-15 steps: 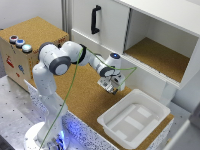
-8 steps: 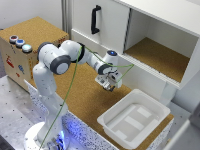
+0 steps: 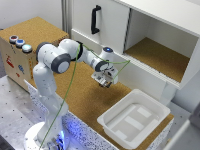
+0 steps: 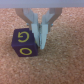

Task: Slide the purple block towards the left

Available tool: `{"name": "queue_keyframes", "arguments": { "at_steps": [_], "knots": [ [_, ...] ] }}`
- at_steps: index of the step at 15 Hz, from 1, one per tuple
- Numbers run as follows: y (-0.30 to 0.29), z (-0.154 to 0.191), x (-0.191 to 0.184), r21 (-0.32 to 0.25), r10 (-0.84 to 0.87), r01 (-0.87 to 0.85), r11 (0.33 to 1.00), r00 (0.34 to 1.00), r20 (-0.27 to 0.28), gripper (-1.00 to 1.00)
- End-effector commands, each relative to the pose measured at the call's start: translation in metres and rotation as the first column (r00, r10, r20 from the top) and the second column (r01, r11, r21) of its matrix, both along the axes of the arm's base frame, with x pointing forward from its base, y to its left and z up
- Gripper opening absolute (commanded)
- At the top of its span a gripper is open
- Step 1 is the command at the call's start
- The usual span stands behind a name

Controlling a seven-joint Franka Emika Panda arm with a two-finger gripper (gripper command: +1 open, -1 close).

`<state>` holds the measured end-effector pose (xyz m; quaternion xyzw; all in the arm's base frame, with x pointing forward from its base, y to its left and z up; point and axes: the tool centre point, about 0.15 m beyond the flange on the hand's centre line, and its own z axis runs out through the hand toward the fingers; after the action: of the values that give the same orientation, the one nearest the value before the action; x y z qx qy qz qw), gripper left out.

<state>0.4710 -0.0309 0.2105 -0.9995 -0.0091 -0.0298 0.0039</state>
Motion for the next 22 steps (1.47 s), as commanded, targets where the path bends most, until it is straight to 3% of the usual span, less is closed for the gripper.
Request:
{"name": "queue_keyframes", "arguments": {
  "at_steps": [1,4,8,11,14,22],
  "knots": [
    [0.031,0.001,0.008,0.016,0.005,-0.003,1.000,0.993,-0.117,-1.00],
    [0.049,0.004,0.005,0.037,0.026,-0.022,0.999,0.991,-0.132,-1.00],
    [0.079,0.012,0.013,0.063,0.079,-0.073,0.995,0.992,-0.096,-1.00],
    [0.093,0.013,0.016,0.100,0.088,-0.077,0.992,0.991,-0.105,-1.00],
    [0.107,0.014,0.017,0.213,0.062,-0.030,0.977,0.988,-0.144,-1.00],
    [0.170,0.008,0.009,0.262,0.276,-0.233,0.937,0.951,-0.140,-1.00]
  ]
}}
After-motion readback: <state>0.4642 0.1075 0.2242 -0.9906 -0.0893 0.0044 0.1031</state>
